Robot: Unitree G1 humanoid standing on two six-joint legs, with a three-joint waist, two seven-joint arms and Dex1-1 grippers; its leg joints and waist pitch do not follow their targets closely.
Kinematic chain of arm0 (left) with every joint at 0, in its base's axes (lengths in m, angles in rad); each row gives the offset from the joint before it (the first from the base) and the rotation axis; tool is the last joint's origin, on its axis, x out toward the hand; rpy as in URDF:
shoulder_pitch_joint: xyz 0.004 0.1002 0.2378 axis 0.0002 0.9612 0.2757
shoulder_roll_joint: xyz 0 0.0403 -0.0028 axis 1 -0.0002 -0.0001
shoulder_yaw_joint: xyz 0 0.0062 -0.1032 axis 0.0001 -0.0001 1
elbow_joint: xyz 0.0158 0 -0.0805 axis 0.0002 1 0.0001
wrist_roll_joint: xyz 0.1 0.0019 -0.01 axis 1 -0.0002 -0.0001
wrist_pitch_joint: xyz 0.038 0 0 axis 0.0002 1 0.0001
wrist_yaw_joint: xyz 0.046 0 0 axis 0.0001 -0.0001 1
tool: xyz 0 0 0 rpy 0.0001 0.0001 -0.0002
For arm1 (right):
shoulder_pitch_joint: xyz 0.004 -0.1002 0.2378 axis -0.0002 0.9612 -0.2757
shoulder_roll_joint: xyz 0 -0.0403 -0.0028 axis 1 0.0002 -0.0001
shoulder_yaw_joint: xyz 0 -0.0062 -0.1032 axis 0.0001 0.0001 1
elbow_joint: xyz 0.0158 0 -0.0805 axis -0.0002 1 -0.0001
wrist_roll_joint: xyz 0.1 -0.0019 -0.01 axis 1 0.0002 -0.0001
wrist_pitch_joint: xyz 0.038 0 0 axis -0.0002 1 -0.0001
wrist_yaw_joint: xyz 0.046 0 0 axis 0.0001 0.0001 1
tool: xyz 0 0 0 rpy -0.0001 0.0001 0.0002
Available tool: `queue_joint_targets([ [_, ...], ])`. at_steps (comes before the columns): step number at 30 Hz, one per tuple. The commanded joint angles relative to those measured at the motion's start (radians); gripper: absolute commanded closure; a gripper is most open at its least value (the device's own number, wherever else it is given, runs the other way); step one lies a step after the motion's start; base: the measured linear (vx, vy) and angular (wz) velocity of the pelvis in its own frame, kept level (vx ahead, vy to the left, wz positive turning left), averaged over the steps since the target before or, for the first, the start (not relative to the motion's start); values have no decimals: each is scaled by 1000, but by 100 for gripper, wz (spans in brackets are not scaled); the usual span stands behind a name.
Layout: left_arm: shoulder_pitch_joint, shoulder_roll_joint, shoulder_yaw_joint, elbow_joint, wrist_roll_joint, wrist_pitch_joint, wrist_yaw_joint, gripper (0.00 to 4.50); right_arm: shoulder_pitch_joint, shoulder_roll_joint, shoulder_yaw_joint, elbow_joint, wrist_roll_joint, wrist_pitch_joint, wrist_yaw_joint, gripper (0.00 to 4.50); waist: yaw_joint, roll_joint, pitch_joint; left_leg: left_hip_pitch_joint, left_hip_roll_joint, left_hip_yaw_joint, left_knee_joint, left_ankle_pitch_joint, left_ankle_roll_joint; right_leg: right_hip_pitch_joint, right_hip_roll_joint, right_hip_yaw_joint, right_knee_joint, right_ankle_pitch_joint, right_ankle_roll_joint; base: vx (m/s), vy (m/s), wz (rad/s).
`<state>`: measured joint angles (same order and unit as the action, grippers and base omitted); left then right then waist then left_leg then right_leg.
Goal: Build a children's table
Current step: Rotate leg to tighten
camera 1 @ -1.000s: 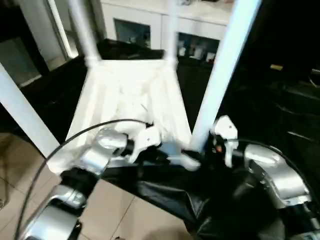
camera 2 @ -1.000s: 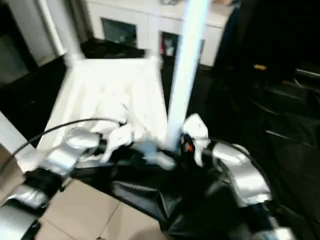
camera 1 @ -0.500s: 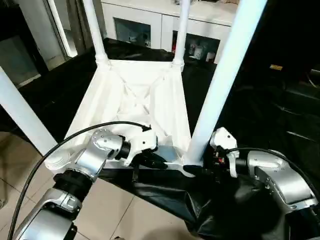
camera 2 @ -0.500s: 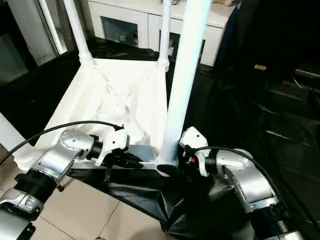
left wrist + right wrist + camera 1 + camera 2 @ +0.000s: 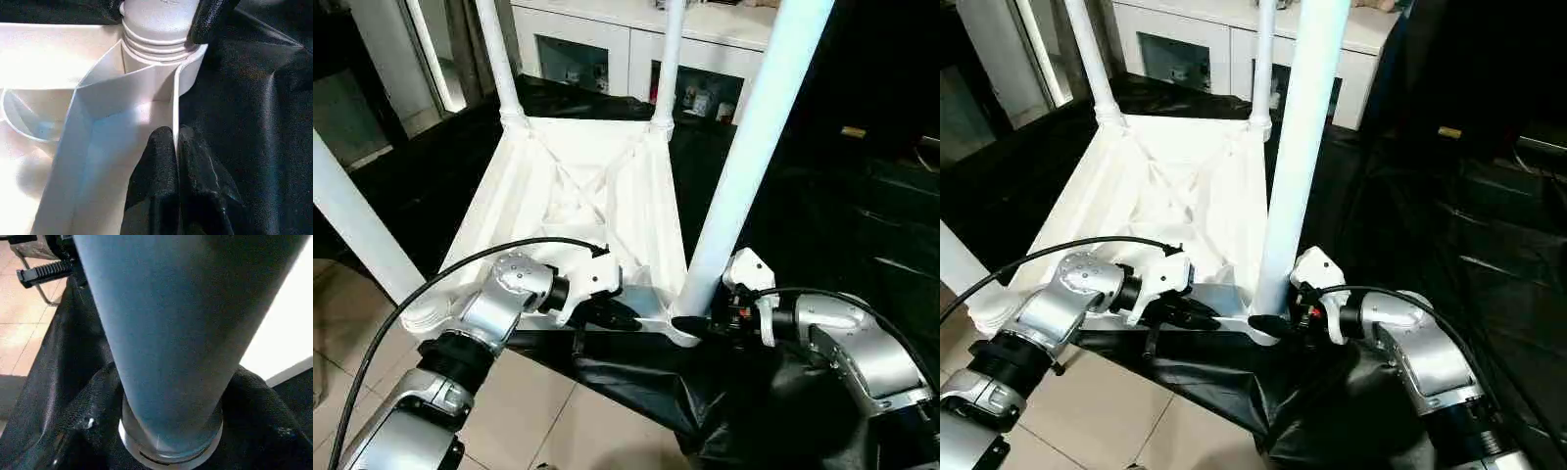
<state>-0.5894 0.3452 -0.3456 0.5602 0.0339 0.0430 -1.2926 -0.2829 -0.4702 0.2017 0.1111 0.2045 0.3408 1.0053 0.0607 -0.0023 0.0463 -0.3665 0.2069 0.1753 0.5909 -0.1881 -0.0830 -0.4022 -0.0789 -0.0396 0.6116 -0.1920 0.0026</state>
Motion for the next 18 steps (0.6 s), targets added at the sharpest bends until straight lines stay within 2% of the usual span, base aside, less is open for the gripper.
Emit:
queue_joint_targets([
  [1, 3, -23, 14, 13, -9, 20, 54, 450, 6, 20, -6, 27, 9, -3, -25, 194, 0, -13, -60, 6, 18, 4, -64, -148, 60, 52, -49, 33, -65, -112, -241, 0, 0, 0],
  [3, -11, -48, 29, 40, 0, 34, 120, 450, 15, 44, -21, 50, 6, -7, -67, 194, 1, -10, -58, 9, 18, 3, -66, -172, 48, 51, -50, 33, -69, -162, -231, 0, 0, 0],
  [4, -19, -58, 35, 53, 6, 38, 152, 450, 17, 53, -26, 60, 3, -10, -86, 194, -3, -13, -54, 9, 17, 4, -68, -193, 41, 47, -48, 32, -76, -200, -221, 0, 0, 0],
  [5, -29, -71, 42, 73, 13, 41, 189, 450, 19, 66, -34, 72, 1, -15, -108, 194, -3, -13, -54, 9, 17, 4, -68, -193, 41, 47, -48, 32, -76, -200, -221, 0, 0, 0],
  [6, -49, -94, 53, 106, 26, 55, 261, 450, 19, 93, -50, 94, -6, -13, -162, 194, -4, -15, -53, 12, 14, 4, -68, -225, 26, 44, -51, 32, -87, -289, -198, 0, 0, 0],
  [8, -61, -107, 59, 126, 34, 64, 301, 450, 18, 110, -59, 107, -9, -11, -193, 195, -3, -14, -53, 13, 13, 3, -69, -233, 19, 44, -50, 32, -90, -325, -183, 0, 0, 0],
  [9, -96, -149, 79, 181, 47, 90, 418, 450, 10, 162, -78, 143, -35, -13, -303, 196, -4, -14, -52, 11, 13, 1, -71, -231, 12, 43, -49, 32, -92, -346, -165, 0, 0, 0],
  [10, -98, -151, 80, 183, 48, 92, 424, 450, 10, 164, -79, 145, -37, -13, -308, 196, -5, -14, -52, 12, 11, 2, -71, -235, 10, 40, -47, 31, -94, -353, -161, 0, 0, 0],
  [11, -129, -192, 96, 230, 56, 114, 526, 450, -4, 223, -102, 177, -60, -8, -426, 196, -7, -16, -52, 11, 8, 2, -71, -235, 4, 39, -46, 31, -95, -367, -152, 0, 0, 0],
  [13, -152, -223, 104, 265, 62, 128, 599, 450, -21, 274, -120, 205, -82, -6, -536, 196, -6, -17, -54, 10, 7, -2, -72, -229, -4, 43, -48, 29, -97, -384, -141, 0, 0, 0],
  [14, -154, -226, 104, 267, 62, 129, 604, 450, -23, 279, -122, 207, -84, -6, -546, 196, -7, -17, -53, 9, 6, -1, -72, -228, -1, 41, -48, 29, -99, -386, -138, 0, 0, 0],
  [15, -177, -259, 108, 302, 68, 135, 665, 450, -50, 340, -144, 240, -103, 2, -667, 196, -10, -12, -54, 9, 5, 0, -72, -230, -2, 36, -46, 31, -100, -385, -136, 0, 0, 0],
  [16, -188, -274, 111, 320, 71, 135, 692, 450, -64, 369, -153, 256, -110, 5, -718, 196, -11, -13, -55, 7, 4, -2, -73, -226, -6, 39, -48, 29, -99, -386, -133, 0, 0, 0],
  [17, -197, -285, 110, 334, 74, 136, 704, 450, -75, 390, -152, 268, -121, 3, -753, 196, -9, -12, -59, 9, 6, -3, -73, -213, -6, 41, -48, 29, -97, -358, -135, 0, 0, 0],
  [18, -201, -289, 106, 341, 79, 135, 707, 450, -80, 399, -147, 273, -126, 0, -763, 196, -10, -11, -57, 7, 6, -2, -73, -212, 0, 40, -46, 30, -96, -325, -141, 0, 0, 0],
])
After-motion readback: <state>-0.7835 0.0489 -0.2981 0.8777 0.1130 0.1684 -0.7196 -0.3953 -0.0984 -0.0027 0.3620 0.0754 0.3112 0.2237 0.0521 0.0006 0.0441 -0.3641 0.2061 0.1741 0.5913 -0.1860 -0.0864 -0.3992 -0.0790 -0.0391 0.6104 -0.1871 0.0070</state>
